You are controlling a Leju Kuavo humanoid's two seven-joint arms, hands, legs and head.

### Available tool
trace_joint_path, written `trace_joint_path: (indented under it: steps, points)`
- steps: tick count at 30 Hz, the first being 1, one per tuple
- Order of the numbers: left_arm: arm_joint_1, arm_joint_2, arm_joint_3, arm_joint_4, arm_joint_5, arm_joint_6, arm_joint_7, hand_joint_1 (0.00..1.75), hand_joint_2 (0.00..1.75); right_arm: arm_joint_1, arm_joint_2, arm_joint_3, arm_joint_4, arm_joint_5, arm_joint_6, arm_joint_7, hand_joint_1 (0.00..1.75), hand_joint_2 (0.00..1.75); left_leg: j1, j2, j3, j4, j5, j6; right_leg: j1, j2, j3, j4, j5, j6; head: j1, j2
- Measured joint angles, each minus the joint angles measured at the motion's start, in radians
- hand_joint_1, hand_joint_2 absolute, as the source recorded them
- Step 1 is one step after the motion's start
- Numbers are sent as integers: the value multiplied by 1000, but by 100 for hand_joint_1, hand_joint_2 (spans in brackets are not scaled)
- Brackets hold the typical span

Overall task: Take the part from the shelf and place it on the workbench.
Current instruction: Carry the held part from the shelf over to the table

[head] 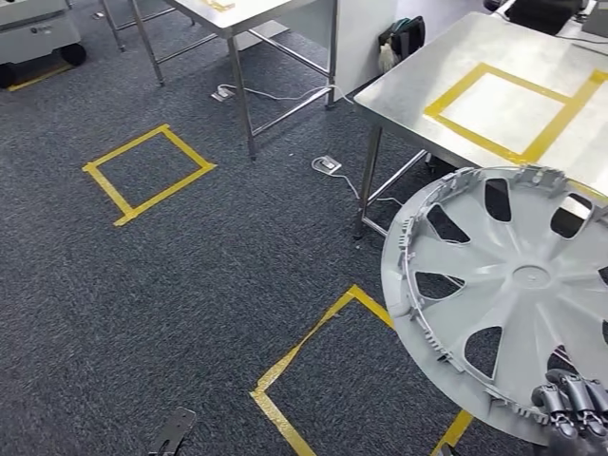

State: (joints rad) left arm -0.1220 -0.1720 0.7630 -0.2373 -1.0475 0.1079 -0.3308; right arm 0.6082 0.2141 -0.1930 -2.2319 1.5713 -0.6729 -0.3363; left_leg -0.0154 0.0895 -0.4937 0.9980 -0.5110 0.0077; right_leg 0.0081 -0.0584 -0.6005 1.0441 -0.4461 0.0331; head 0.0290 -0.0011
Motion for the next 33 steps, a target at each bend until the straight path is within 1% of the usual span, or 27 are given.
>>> trace_joint_path:
  steps: [1,2,3,4,5,6,7,8,9,10,11,12,13,14,16,18,19,20,22,23,24,27,28,29,30,31,33]
  points:
    - [-1,-1,0,0,0,0,0,0,175,1,1,-1,0,0,0,-1,175,175,0,7,1,-2,-1,-2,1,7,-3,0,0,-2,0,0]
    - [-2,-2,-1,0,0,0,1,0,175,1,4,-4,-1,0,0,-2,175,175,2,-7,-7,16,-15,-8,-2,21,-3,-4,1,-8,-2,0]
    - [-2,-3,-2,0,0,-1,4,0,175,-1,9,-9,-2,0,0,-5,175,175,6,-28,-52,90,-40,-16,-7,51,-4,-7,2,-14,-5,0]
    - [-2,-3,-2,0,0,-2,7,0,175,-5,13,-13,-2,0,0,-8,175,175,10,-54,-93,154,-52,-23,-12,79,-1,-10,3,-18,-7,0]
    - [-2,-4,-3,0,0,-4,11,0,175,-8,17,-17,-3,1,0,-11,175,175,15,-83,-127,197,-50,-30,-18,110,3,-13,3,-21,-9,0]
    - [0,-4,-3,0,0,-5,14,0,175,-11,19,-19,-3,1,0,-13,175,175,21,-96,-143,201,-24,-33,-21,136,5,-13,1,-19,-10,0]
    - [-1,-4,-3,0,1,-6,14,0,175,-11,20,-20,-3,1,0,-13,175,175,26,-118,-118,135,14,-35,-22,149,6,-12,-1,-15,-10,0]
    - [-2,-4,-3,0,1,-7,14,0,175,-12,21,-21,-3,1,0,-15,175,175,31,-142,-94,76,36,-36,-23,163,5,-10,-4,-9,-10,0]
    - [-2,-5,-3,0,1,-8,14,0,175,-12,21,-22,-3,1,0,-16,175,175,33,-162,-79,36,43,-33,-23,175,2,-11,-6,-2,-10,0]
    - [-3,-5,-3,-1,2,-9,14,0,175,-12,21,-23,-3,1,0,-18,175,175,34,-174,-72,14,38,-27,-24,185,0,-10,-2,7,-12,0]
    - [-4,-5,-3,-1,2,-9,14,0,175,-10,21,-23,-3,1,0,-19,175,175,33,-169,-68,4,32,-17,-25,191,-1,-10,1,14,-13,0]
    - [-5,-6,-3,-1,2,-9,14,0,175,-7,21,-24,-2,1,0,-19,175,175,31,-161,-64,1,33,-7,-27,190,-2,-12,4,20,-13,0]
    - [-5,-6,-4,-1,3,-10,14,0,175,-5,21,-24,-2,1,0,-19,175,175,30,-153,-57,-2,33,1,-26,173,-5,-3,2,23,-12,0]
    - [-5,-6,-4,-1,3,-10,14,0,175,-4,21,-24,-1,1,0,-19,175,175,28,-146,-49,-3,33,9,-24,146,-17,20,-11,24,-7,0]
    - [-3,-5,-5,-1,3,-11,14,0,175,-5,21,-23,0,1,0,-20,175,175,22,-131,-35,-3,25,18,-21,91,-76,133,-61,26,-3,0]
    - [1,-4,-5,-1,4,-12,14,0,175,-4,21,-24,2,1,0,-20,175,175,17,-115,-21,-3,12,21,-21,71,-148,256,-101,29,-3,0]
    - [2,-3,-5,-1,4,-12,14,0,175,-3,21,-24,3,1,0,-20,175,175,17,-110,-12,-3,5,20,-21,68,-164,276,-97,32,-2,0]
    - [3,-3,-5,-1,4,-12,13,0,175,0,21,-24,5,1,0,-20,175,175,16,-107,-2,-3,-3,18,-22,67,-162,257,-74,33,-2,0]
    - [3,-3,-5,-1,4,-13,13,0,175,4,21,-25,6,1,0,-20,175,175,17,-103,24,-3,-23,12,-26,65,-111,136,2,35,-2,0]
    - [2,-3,-5,-1,4,-13,13,0,175,4,21,-25,7,1,0,-20,175,175,16,-102,33,-2,-33,7,-25,63,-87,76,21,34,-2,0]
    - [0,-2,-5,-1,5,-13,13,0,175,4,21,-24,9,1,0,-20,175,175,16,-101,38,-4,-41,1,-23,61,-69,37,26,29,-4,0]
    - [-3,-2,-6,-1,5,-13,12,0,175,9,21,-25,11,1,0,-19,175,175,17,-99,46,-4,-46,-18,-16,62,-49,15,6,1,-7,0]
    - [-4,-4,-7,-1,5,-13,12,0,175,12,21,-26,11,1,0,-19,175,175,18,-98,37,19,-36,-23,-16,64,-39,11,2,-7,-7,0]
    - [-5,-5,-9,-1,5,-13,12,0,175,13,21,-26,12,2,0,-19,175,175,18,-98,11,63,-23,-28,-18,64,-27,6,-4,-13,-9,0]
    - [-6,-5,-10,-1,5,-13,11,0,175,13,21,-26,12,2,0,-19,175,175,19,-98,-33,127,-14,-32,-19,64,-13,1,-12,-19,-10,0]
    - [-5,-6,-11,-1,5,-13,11,0,175,12,22,-26,12,2,0,-19,175,175,19,-97,-88,200,-17,-35,-19,65,1,-4,-21,-24,-11,0]
    - [0,-7,-12,-1,5,-13,10,0,175,11,22,-26,12,2,0,-18,175,175,19,-98,-191,302,-72,-37,-19,68,36,-12,-44,-29,-12,0]
